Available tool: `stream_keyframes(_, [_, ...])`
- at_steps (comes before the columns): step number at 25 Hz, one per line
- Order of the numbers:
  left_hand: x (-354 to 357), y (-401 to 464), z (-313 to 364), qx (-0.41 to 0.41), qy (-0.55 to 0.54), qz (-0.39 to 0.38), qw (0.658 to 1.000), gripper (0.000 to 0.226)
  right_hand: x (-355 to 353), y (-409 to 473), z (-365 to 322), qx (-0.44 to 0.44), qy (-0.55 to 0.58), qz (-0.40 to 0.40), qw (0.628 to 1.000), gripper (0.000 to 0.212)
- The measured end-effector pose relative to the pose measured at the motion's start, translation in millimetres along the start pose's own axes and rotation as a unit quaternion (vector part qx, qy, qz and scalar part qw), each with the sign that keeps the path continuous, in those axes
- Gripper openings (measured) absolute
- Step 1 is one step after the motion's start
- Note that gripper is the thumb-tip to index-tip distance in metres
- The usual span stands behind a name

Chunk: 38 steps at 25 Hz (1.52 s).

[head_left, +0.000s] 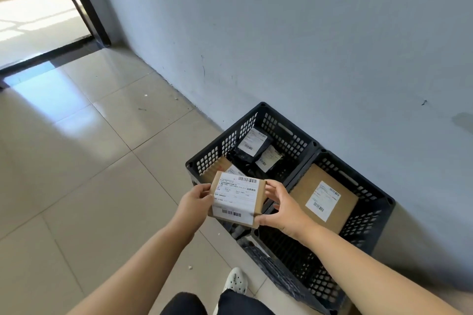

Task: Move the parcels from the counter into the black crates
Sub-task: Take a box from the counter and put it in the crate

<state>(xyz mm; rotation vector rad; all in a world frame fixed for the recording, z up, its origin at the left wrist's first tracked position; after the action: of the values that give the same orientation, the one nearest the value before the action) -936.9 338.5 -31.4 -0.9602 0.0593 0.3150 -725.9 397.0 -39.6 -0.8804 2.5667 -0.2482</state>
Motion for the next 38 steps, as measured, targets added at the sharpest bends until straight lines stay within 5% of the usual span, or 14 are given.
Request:
stream_keyframes(5, [21, 61, 28, -0.036, 0.041, -0.035, 0.998, 0.028, -13, 37, 22, 0.048, 0.005, 0.026, 0.999, 0.085])
stream_keyframes(10, [34, 132, 63, -0.062, 0.139, -0.093, 0.984, 0.025, -13, 68, 45, 0.146, 0.019, 0.095, 0.985, 0.106])
stream_keyframes(23, [53, 263, 68, -0.069, 0.386, -0.192, 0.9, 0.037, 23, 135, 91, 0.267, 0.039, 0.208, 0.94, 0.093])
stream_keyframes(27, [81, 287, 59, -0.077, 0.414, -0.218, 0.88, 0.027, -8, 145, 111, 0.283, -0.072, 0.211, 0.933, 0.095])
stream_keyframes(31, [110, 330, 55, -0.072, 0.448, -0.215, 0.865, 0.039, -41, 173, 137, 0.271, -0.234, 0.191, 0.914, 0.1])
stream_keyframes(38, [196, 403, 67, 0.103, 0.571, -0.2, 0.79, 0.042, -74, 234, 211, 0.243, -0.468, 0.172, 0.832, 0.1])
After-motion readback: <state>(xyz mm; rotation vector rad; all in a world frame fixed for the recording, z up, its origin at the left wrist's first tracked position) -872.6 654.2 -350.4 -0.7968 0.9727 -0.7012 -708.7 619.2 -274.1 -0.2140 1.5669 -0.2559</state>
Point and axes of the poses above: each hand's wrist, its own y-axis towards the middle knuckle, its own x-axis out of the palm, z = x × y, the point moved 6 cm from there along y, towards the middle knuckle, and after that the axes turned 13 degrees about -x, right-handed, at the moved point
